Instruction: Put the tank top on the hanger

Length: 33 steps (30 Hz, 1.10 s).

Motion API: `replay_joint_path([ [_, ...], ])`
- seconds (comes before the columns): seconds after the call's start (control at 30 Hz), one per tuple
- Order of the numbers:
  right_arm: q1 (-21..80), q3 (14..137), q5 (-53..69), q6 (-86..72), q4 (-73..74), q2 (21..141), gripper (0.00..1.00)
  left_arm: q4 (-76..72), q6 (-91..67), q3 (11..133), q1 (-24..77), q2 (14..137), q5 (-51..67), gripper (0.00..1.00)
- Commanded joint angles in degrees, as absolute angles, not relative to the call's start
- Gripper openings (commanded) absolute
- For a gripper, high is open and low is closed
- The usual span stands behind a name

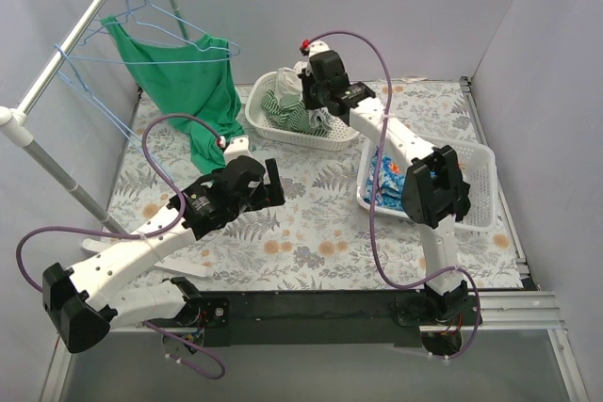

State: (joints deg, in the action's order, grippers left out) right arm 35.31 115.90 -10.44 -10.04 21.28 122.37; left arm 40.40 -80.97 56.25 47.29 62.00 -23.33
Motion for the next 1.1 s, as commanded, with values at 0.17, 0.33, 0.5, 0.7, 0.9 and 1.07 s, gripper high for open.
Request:
replay_joint_path([
  [0.17, 32.17, 121.55, -0.53, -14.41, 14.07, 109.43, 0.01, 38.41, -80.86, 58.98, 46.58, 58.71, -26.01, 0.98],
  [0.33, 31.73, 123.22, -0.35, -14.94, 9.24, 106.44, 0.01, 36.65, -80.95, 58.54, 46.49, 57.92, -26.02, 0.98],
  [0.5, 31.64, 124.62, 2.63, -16.26, 3.18, 104.50, 0.01, 34.72, -80.68, 57.31, 46.49, 56.17, -25.66, 0.98],
  [0.7, 31.64, 123.23, 4.56, -17.84, 0.53, 99.16, 0.01, 33.14, -78.94, 57.65, 46.49, 54.85, -25.06, 0.98],
  [0.9, 31.90, 108.22, 14.12, -20.30, 2.28, 86.79, 0.01, 31.55, -76.47, 60.37, 46.49, 52.03, -23.38, 0.98],
  [1.07, 36.81, 78.14, 19.60, -20.57, 1.50, 72.62, 0.01, 34.45, -76.38, 64.86, 46.41, 50.10, -25.13, 0.98],
])
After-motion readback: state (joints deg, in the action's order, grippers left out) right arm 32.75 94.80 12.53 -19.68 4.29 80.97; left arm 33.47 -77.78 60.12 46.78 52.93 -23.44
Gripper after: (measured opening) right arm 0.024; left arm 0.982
